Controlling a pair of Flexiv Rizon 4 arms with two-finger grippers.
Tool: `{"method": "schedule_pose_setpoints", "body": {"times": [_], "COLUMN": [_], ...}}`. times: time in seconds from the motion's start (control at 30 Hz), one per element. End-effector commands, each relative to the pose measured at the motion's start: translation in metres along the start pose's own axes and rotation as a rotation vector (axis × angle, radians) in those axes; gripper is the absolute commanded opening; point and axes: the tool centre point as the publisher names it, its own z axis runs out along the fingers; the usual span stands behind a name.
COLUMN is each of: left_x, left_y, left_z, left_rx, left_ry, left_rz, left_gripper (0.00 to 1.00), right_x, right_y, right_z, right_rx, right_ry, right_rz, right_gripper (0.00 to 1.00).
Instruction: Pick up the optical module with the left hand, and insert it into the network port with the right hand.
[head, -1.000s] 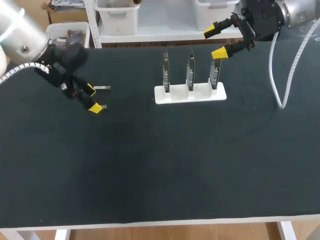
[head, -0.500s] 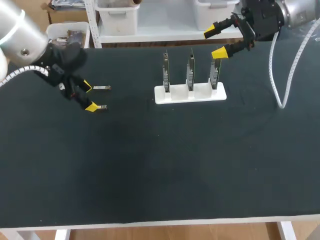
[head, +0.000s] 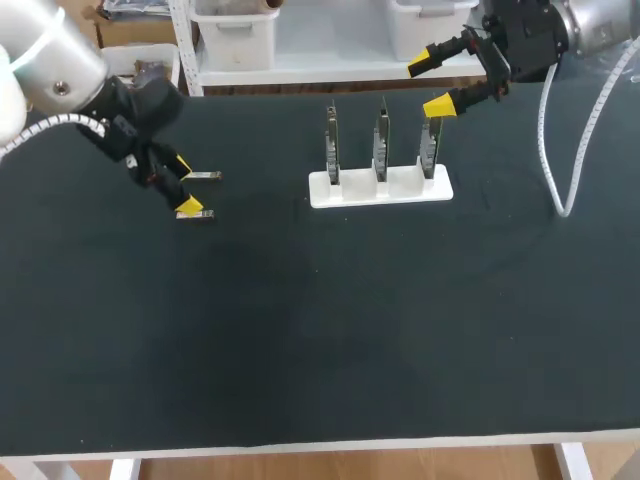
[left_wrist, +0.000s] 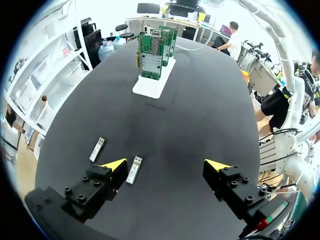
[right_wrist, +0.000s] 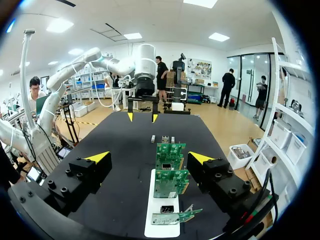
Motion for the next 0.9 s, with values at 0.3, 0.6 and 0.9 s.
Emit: {"method": "schedule_pose_setpoints", "body": {"times": [0.3, 0.6, 0.9], "left_x": [-0.008, -0.007, 0.016], "left_y": [0.007, 0.025, 0.035], "left_z": [-0.005, 0.009, 0.017], "left_rx": [-0.018, 0.017, 0.017], "left_ry": [0.099, 0.221, 0.264], "left_rz": [0.024, 0.013, -0.035], "left_gripper": [1.0, 1.0, 1.0], "right_x": [0.0, 0.0, 0.0], "right_y": [0.003, 0.003, 0.003], "right_z": [0.0, 0.0, 0.0], "right_rx": [0.006, 0.006, 0.006], "right_ry": [0.001, 0.001, 0.001], "right_rz": [-0.001, -0.001, -0.001], "right_gripper": [1.0, 1.0, 1.0]}}
